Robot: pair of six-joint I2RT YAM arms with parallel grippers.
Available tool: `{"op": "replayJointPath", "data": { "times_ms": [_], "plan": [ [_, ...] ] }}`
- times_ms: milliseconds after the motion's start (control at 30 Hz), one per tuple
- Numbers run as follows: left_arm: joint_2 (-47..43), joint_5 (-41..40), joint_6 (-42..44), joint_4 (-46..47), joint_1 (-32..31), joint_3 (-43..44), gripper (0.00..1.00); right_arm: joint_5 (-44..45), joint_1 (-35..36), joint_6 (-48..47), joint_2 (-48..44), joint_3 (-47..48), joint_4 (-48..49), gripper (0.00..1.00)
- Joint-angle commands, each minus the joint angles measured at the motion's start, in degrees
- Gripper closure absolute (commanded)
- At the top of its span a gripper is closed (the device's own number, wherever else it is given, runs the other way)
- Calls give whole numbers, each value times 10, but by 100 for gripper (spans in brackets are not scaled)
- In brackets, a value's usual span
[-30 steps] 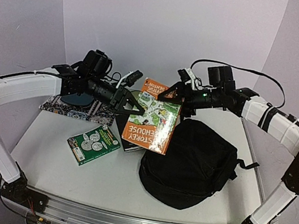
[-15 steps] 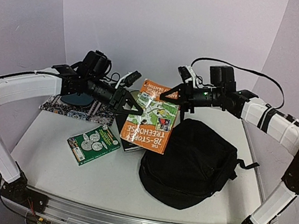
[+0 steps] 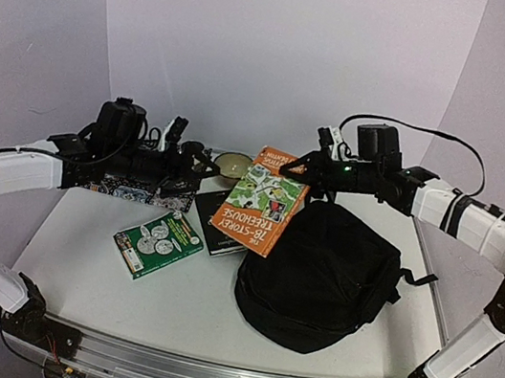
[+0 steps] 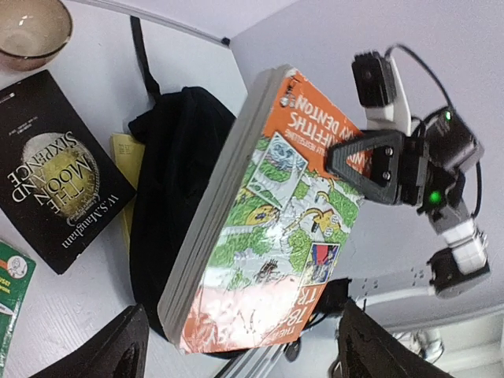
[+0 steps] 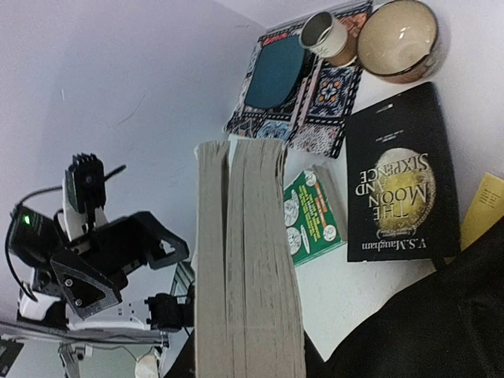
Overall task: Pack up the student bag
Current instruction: Pass from the left arm to the right, then pass from the right arm to the left
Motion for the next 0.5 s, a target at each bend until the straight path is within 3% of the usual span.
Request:
{"op": "replayJointPath", "data": {
  "times_ms": [0, 233, 467],
  "plan": [
    [-50, -94, -161, 138, -2, -92, 14, 88, -1, 65, -64, -27, 115, 100],
    [-59, -141, -246, 182, -23, -131, 10, 165, -1, 129, -81, -71, 214, 100],
    [-46, -164, -317, 295, -45, -158, 7, 207, 0, 165, -85, -87, 271, 100]
  ]
}}
